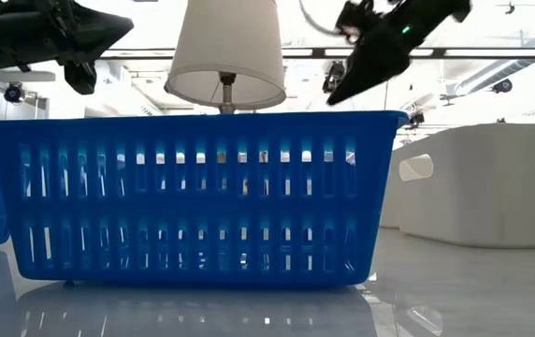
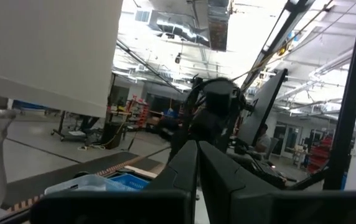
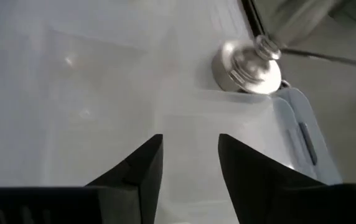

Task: Stack baskets by color
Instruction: Stack the bottom right blue bin on the blue bin

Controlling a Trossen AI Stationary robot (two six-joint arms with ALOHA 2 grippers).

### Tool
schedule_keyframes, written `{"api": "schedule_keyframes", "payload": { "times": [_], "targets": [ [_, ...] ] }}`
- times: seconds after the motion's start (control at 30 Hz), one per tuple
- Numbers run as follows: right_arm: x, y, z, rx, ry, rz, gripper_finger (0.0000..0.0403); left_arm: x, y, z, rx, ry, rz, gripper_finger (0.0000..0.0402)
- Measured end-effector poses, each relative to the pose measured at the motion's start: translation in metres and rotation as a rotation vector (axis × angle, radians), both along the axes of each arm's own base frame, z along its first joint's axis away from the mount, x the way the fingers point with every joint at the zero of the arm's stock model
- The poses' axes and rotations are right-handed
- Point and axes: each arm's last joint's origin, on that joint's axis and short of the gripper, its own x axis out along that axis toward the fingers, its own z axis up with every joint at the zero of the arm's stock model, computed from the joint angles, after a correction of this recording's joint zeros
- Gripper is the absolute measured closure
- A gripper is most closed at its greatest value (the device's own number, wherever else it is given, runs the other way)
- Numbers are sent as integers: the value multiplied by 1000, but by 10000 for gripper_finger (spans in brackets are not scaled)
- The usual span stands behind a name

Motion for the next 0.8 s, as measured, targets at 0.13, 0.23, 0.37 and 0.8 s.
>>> {"api": "schedule_keyframes", "payload": {
  "times": [0.13, 0.23, 0.37, 0.8],
  "targets": [
    [-17, 22, 1, 49, -82, 69, 261, 7, -2, 4, 7, 19, 0, 402],
    [-27, 38, -2, 63, -144, 125, 261, 14, -4, 6, 15, 40, 0, 402],
    [-37, 54, -7, 89, -187, 168, 263, 21, -6, 7, 19, 54, 0, 402],
    [-40, 73, -15, 82, -182, 202, 263, 36, -11, 7, 38, 112, 0, 402]
  ]
}}
